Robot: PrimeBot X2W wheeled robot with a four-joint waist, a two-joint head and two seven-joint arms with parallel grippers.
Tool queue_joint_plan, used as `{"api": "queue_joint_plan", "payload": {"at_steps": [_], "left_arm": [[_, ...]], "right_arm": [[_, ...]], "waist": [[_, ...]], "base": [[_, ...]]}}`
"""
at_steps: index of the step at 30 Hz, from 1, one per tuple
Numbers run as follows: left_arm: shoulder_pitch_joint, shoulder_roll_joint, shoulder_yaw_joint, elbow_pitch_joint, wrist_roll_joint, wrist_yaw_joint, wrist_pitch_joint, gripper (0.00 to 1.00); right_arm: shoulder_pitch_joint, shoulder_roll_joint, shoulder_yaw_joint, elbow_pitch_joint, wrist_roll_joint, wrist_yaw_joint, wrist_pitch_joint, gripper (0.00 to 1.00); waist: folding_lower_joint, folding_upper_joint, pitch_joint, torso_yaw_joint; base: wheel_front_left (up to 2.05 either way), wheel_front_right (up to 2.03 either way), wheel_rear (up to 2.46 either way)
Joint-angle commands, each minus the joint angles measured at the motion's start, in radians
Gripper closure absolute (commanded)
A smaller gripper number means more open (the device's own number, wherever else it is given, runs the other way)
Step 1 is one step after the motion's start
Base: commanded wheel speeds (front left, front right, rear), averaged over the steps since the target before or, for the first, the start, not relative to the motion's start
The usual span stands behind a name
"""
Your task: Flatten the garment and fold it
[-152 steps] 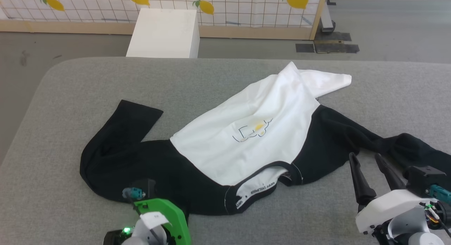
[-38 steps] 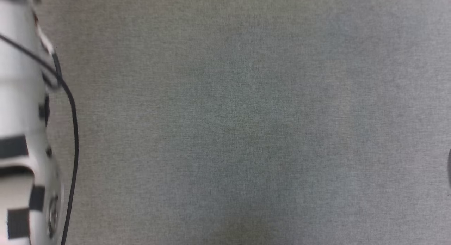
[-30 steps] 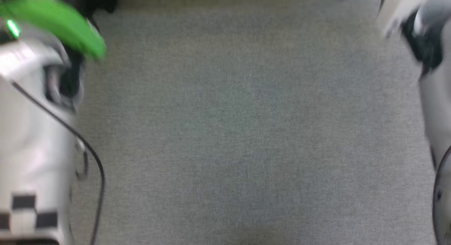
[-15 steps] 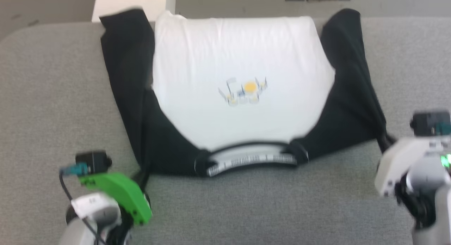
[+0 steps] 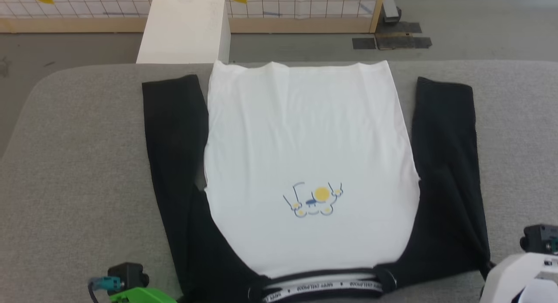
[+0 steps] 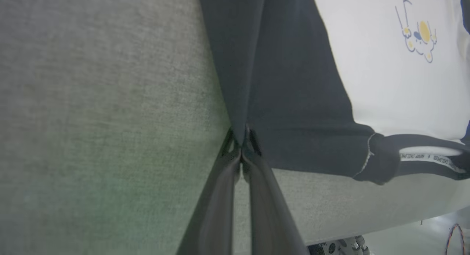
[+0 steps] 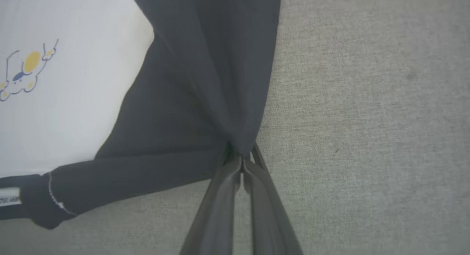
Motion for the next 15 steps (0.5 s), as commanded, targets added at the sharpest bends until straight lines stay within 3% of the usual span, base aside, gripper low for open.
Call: {"api": "queue_joint_plan", "payload": {"at_steps": [1,8,15], "left_arm": [[0.045,0.023,0.008,0.005,-0.001,0.024,0.014,1.00],[0.076,0.028,0.008,-0.017,0.010,0.036,0.002,1.00],[0.038,0.006,-0.021,0.006,0.026,0.009,-0.041,1.00]], "right_arm": [[0.025,-0.010,-0.027,0.006,0.004,-0.002,0.009,1.00],[0.061,-0.010,-0.043,0.034,0.009,-0.002,0.037,1.00],[0.058,-0.010,-0.007,0.111,0.015,-0.002,0.031,1.00]], "waist": [[0.0001,0.0074,-0.010,0.009],[0.0001,0.0074,-0.012,0.024],[0.0001,0.0074,-0.002,0.027]], "base": [[0.00,0.00,0.00],[0.00,0.00,0.00],[0.00,0.00,0.00]]}}
